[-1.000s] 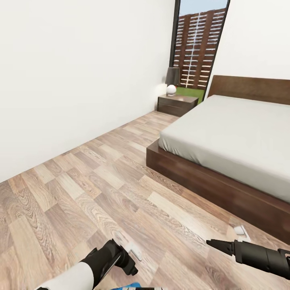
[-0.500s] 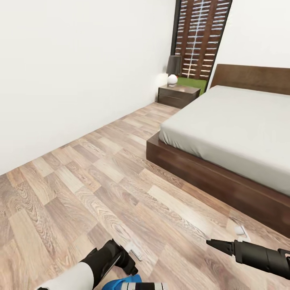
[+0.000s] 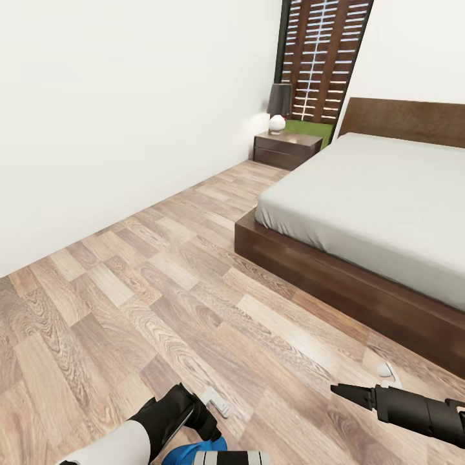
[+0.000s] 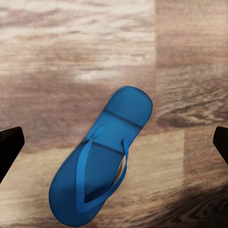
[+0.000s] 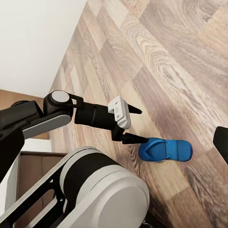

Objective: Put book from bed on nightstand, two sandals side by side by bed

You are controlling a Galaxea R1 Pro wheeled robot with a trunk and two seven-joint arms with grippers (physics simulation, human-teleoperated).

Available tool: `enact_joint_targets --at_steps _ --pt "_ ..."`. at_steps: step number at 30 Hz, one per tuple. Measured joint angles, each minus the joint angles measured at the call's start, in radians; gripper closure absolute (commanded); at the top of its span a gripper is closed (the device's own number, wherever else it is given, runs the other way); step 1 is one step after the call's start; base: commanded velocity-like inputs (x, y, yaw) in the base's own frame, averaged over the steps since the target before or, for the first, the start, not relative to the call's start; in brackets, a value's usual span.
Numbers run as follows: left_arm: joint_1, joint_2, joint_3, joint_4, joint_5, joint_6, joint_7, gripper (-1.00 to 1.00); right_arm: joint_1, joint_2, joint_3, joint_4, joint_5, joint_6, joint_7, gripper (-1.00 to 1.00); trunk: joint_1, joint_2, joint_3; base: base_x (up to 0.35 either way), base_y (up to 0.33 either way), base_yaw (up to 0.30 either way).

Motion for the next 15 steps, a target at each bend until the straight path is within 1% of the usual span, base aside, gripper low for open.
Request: enact_joint_targets --at_steps 2,13,15 --pt "0.0 0.0 0.0 0.0 0.0 0.0 0.0 -1.0 0.0 0.0 0.0 0.0 0.0 0.0 0.0 -1.0 0.0 0.0 0.0 0.0 0.0 0.0" --pt "0.0 0.0 0.0 0.0 -0.002 -0.001 0.001 -1.0 0.0 0.0 0.0 0.0 0.0 0.0 0.0 -1.0 0.005 -0.003 -0.042 0.0 0.0 0.0" --pt "0.0 0.001 0.0 0.0 -0.002 -0.001 0.001 -1.0 0.0 0.0 0.0 0.0 0.0 0.0 0.0 -1.0 0.005 -0.003 -0.043 0.0 0.0 0.0"
